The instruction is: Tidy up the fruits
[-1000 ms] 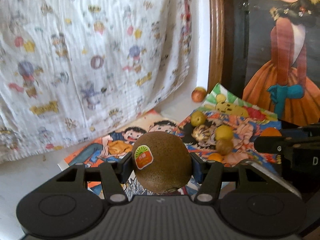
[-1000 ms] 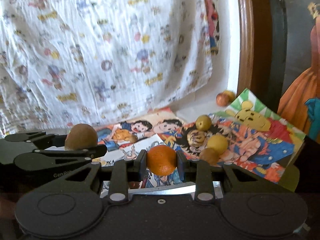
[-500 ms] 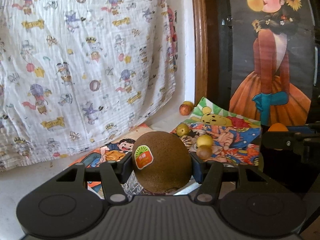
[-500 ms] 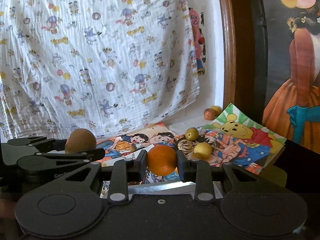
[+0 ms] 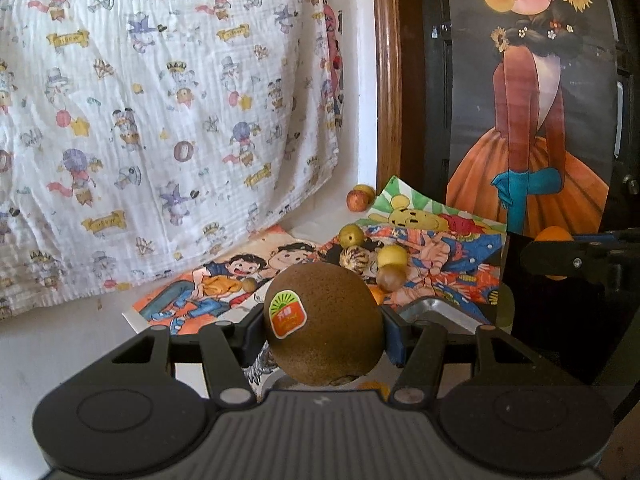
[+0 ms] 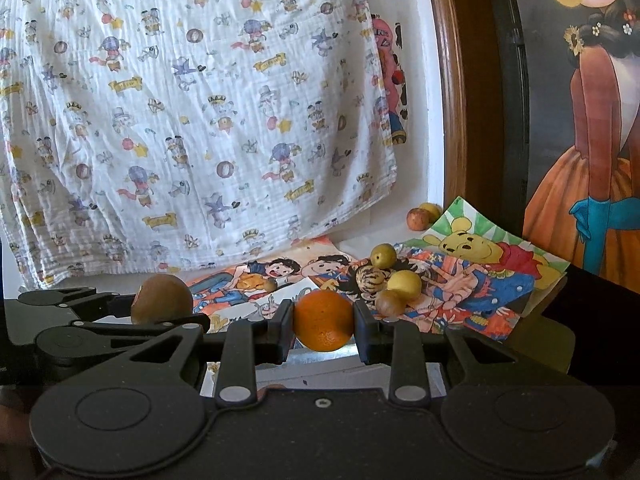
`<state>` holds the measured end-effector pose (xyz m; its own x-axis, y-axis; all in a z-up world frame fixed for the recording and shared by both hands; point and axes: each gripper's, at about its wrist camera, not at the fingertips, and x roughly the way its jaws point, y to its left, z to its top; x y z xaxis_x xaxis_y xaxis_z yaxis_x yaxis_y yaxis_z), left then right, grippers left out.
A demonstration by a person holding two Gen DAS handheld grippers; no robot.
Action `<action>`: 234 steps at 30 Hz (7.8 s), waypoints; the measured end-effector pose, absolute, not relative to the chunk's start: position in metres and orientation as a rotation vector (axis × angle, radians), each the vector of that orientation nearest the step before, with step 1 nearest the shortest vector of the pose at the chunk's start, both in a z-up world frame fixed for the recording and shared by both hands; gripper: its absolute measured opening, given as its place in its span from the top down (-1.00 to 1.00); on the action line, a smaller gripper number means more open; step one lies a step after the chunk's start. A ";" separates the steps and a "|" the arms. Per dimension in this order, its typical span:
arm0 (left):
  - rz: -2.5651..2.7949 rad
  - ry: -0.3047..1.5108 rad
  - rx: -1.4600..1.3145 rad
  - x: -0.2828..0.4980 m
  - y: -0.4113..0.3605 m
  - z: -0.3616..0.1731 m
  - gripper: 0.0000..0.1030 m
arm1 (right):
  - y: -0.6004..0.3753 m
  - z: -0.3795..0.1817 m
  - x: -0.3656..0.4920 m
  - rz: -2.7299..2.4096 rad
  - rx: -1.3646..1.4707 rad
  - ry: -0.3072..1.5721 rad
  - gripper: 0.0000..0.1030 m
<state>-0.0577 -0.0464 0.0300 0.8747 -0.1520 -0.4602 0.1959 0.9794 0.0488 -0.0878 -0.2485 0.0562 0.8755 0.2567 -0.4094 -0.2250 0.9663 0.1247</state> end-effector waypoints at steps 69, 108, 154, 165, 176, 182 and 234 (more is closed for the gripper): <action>-0.150 0.795 0.110 0.049 -0.037 -0.096 -0.28 | -0.212 -0.107 0.028 0.345 -0.063 0.852 0.32; -0.101 0.640 -0.002 0.030 -0.014 -0.034 -0.99 | -0.250 -0.016 -0.016 0.341 0.180 0.597 -0.99; -0.044 0.623 -0.004 0.060 0.019 -0.030 -0.99 | -0.236 0.003 0.003 0.442 0.196 0.542 -0.99; -0.067 0.657 0.034 0.157 0.026 -0.053 -0.99 | -0.232 -0.024 0.087 0.395 0.205 0.627 -0.99; -0.089 0.689 0.074 0.232 0.024 -0.085 -0.99 | -0.221 -0.053 0.145 0.380 0.210 0.718 -0.99; -0.090 0.711 0.062 0.258 0.025 -0.093 -0.99 | -0.223 -0.061 0.164 0.367 0.221 0.739 -0.99; -0.278 0.725 0.130 0.247 -0.025 -0.089 0.46 | -0.256 -0.112 0.255 0.038 0.191 0.869 -0.65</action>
